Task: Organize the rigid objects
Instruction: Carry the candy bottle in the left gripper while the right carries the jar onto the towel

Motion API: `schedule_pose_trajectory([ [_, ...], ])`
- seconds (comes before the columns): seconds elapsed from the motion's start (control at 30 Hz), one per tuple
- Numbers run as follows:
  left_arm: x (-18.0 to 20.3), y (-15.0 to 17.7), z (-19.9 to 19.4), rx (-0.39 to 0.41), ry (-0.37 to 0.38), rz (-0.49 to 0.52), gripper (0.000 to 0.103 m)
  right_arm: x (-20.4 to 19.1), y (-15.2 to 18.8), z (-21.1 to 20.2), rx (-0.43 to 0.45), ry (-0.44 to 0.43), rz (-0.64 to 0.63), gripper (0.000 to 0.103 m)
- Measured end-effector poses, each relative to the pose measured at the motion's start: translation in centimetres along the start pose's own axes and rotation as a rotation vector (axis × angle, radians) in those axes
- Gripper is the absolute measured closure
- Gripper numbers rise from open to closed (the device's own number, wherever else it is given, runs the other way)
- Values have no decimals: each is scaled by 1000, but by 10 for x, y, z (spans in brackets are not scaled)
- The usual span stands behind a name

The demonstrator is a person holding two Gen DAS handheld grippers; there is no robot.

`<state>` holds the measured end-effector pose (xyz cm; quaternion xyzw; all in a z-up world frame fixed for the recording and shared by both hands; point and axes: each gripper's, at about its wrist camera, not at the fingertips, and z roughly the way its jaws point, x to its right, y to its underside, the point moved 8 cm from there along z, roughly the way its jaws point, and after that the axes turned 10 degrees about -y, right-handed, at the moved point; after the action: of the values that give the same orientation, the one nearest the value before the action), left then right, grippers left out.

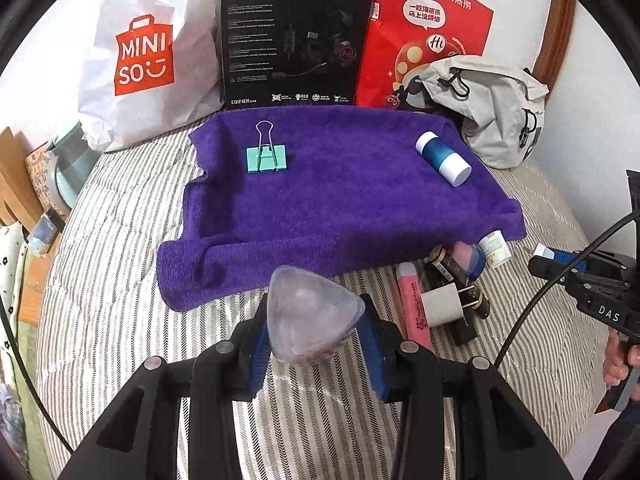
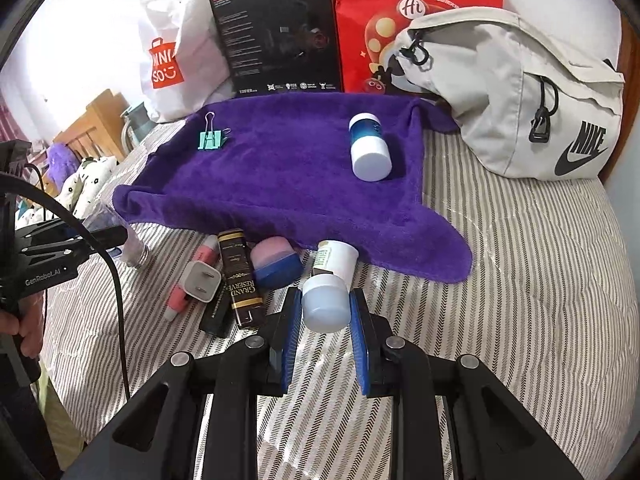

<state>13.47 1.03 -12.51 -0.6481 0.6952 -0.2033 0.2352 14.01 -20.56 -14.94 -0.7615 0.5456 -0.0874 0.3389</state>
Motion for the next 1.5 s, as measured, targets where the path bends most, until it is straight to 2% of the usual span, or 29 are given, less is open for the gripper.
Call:
schedule_pose_trajectory([
  [0.4,-3,-11,-9,24,5,-6,65,-9,-10,-1,4,-23,-15,79],
  [0.73,-10,-43,-9,45,2,-17,65,-6,-42,0,25,-37,-27,79],
  [1.07,-18,-75,14,44,-1,-25,65,20,-73,33,6,-17,-7,79],
  [1.5,-17,-94,54,-8,22,-30,65,36,-75,73,-68,8,-18,79],
])
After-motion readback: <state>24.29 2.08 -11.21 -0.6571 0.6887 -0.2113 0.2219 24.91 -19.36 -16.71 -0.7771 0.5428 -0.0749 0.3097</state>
